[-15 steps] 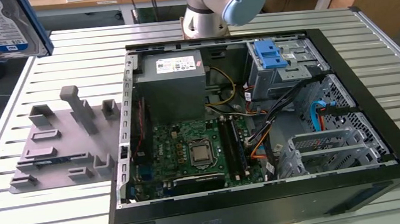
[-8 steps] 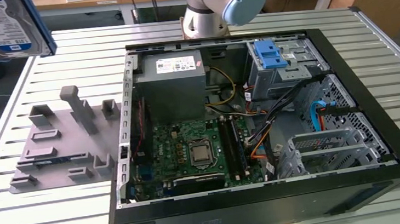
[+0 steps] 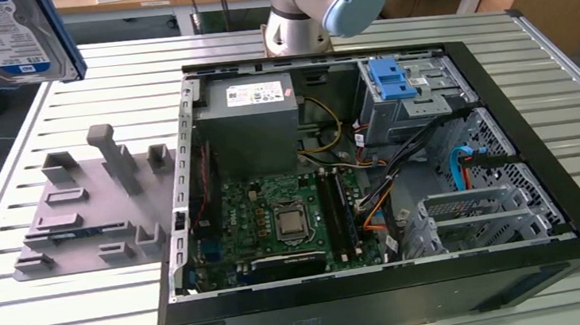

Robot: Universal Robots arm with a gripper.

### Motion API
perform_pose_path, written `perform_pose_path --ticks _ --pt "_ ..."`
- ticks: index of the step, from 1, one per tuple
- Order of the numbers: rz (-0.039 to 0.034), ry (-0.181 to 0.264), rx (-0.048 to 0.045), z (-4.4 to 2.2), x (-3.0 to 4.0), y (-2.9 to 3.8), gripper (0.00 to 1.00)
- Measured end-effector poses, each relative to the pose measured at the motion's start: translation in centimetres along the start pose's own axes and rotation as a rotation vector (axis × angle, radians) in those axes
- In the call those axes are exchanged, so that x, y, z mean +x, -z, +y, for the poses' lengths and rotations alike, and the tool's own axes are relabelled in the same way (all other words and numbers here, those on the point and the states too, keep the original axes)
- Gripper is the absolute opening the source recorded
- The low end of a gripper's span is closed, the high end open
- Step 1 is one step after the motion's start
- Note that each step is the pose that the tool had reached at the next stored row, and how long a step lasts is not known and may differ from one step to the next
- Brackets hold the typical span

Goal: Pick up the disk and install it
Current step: 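Pick up the disk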

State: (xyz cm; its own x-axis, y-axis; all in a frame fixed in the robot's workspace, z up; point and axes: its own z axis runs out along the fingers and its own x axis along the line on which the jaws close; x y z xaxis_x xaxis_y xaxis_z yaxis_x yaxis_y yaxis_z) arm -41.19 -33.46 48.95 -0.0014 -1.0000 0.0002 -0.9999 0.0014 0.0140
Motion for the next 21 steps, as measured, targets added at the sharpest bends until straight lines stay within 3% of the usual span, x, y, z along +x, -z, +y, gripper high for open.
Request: perform_pose_path --ticks 21 --pt "0.0000 0.000 -0.0001 -1.72 0.00 0.03 0.36"
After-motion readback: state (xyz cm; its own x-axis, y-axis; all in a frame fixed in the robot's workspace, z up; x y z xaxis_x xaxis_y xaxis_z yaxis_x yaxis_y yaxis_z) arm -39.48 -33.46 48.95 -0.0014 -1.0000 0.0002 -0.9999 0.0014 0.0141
